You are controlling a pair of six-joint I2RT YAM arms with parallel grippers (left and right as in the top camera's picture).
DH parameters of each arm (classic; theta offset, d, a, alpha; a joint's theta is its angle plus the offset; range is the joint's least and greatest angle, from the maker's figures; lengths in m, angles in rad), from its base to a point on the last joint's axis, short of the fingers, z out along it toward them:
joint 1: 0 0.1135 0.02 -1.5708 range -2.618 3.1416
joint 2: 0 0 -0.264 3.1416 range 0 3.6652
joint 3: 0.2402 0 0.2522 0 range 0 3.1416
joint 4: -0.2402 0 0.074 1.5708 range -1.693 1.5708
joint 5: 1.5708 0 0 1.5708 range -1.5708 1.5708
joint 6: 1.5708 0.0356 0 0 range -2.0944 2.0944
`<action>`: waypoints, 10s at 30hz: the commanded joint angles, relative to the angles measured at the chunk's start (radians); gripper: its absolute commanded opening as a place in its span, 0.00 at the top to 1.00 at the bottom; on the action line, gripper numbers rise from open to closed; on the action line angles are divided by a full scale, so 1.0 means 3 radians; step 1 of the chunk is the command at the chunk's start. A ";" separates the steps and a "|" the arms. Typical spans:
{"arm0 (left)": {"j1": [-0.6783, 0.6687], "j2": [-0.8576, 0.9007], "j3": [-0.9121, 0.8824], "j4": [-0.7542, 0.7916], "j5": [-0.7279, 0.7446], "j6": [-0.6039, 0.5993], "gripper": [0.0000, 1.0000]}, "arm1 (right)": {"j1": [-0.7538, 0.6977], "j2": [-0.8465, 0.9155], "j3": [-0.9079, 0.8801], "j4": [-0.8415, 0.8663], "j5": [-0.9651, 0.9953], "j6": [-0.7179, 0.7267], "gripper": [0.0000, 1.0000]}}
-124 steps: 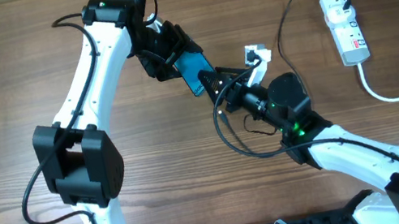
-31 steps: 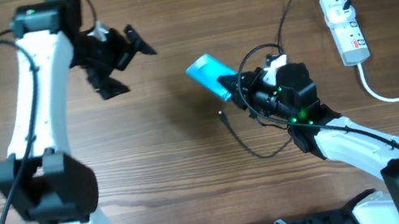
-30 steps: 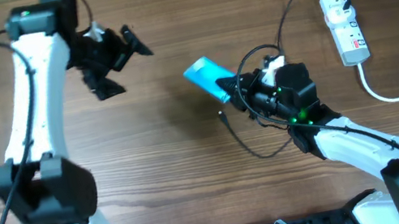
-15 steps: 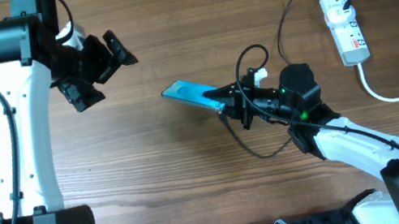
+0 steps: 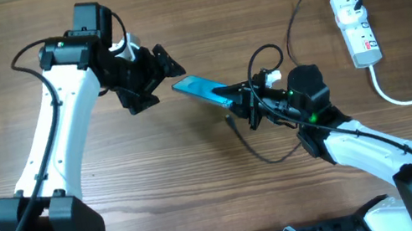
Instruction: Plug charger to phone and switch on socket
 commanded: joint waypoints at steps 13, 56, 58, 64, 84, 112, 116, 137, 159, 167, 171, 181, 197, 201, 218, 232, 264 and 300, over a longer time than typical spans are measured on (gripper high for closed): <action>-0.0154 -0.0278 -0.0389 0.0687 0.0690 -0.0383 0.19 | 0.0371 0.0005 0.0589 -0.0057 0.0659 0.0020 0.96; -0.0043 -0.0278 -0.0685 0.1507 0.0720 -0.1715 0.82 | 0.0572 0.0005 0.0587 -0.0103 0.1062 0.0022 0.96; -0.0043 -0.0278 -0.0685 0.1506 0.0722 -0.1729 0.83 | 0.0572 0.0005 0.0587 -0.0153 0.1062 0.0020 0.96; -0.0027 -0.0278 -0.0685 0.1506 0.0772 -0.1728 0.96 | 0.0572 0.0005 0.0587 -0.0215 0.1059 0.0019 0.96; 0.0637 -0.0278 -0.0685 0.1174 0.0804 -0.0575 0.96 | 0.0572 0.0005 0.0587 -0.1469 0.1427 -0.1372 0.57; 0.0587 0.0173 -0.0749 0.1469 0.0980 0.0314 0.96 | 0.0562 0.0153 0.0587 -0.2862 0.2186 -0.5605 0.44; 0.0587 0.0174 -0.0749 0.1485 0.0979 0.0314 0.96 | 0.0624 0.0226 0.0587 -0.2884 0.2141 -0.5823 0.44; 0.0587 0.0175 -0.0749 0.1680 0.0979 0.0141 0.96 | 0.1083 0.0921 0.0587 -0.2836 0.2633 -0.5723 0.71; 0.0587 0.0175 -0.0749 0.1678 0.0979 0.0141 0.96 | 0.1083 0.0893 0.0589 -0.2767 0.2747 -0.5716 0.96; 0.0587 0.0175 -0.0749 0.1666 0.0983 0.0142 0.96 | 0.0913 0.0355 0.0589 -0.2987 0.2574 -0.5564 0.96; 0.0587 0.0175 -0.0748 0.1698 0.1059 0.0144 0.96 | 0.0688 -0.0050 0.0587 -0.3138 0.1993 -0.5576 0.95; 0.0587 0.0175 -0.0748 0.1732 0.1069 0.0141 0.96 | 0.0626 -0.0106 0.0579 -0.3292 0.1986 -0.5829 0.70; 0.0587 0.0175 -0.0748 0.1732 0.1068 0.0142 0.96 | 0.0885 0.0732 0.0579 -0.2946 0.2475 -0.5734 0.53; 0.0587 0.0175 -0.0748 0.1732 0.1067 0.0142 0.96 | 0.0885 0.0983 0.0579 -0.2851 0.2483 -0.5726 0.60; 0.0587 0.0175 -0.0748 0.1729 0.1068 0.0141 0.96 | 0.0888 0.1020 0.0579 -0.3054 0.2443 -0.5627 0.82; 0.0587 0.0175 -0.0748 0.1733 0.1068 0.0141 0.96 | 0.0888 0.1020 0.0579 -0.3092 0.2443 -0.5571 0.92; 0.0587 0.0175 -0.0748 0.1731 0.1105 0.0144 0.96 | 0.0886 -0.0632 0.0675 -0.3602 0.2021 -0.5577 0.96; 0.0587 0.0175 -0.0748 0.1731 0.1119 0.0140 0.96 | 0.0888 0.0792 0.0673 -0.3140 0.2393 -0.5748 0.95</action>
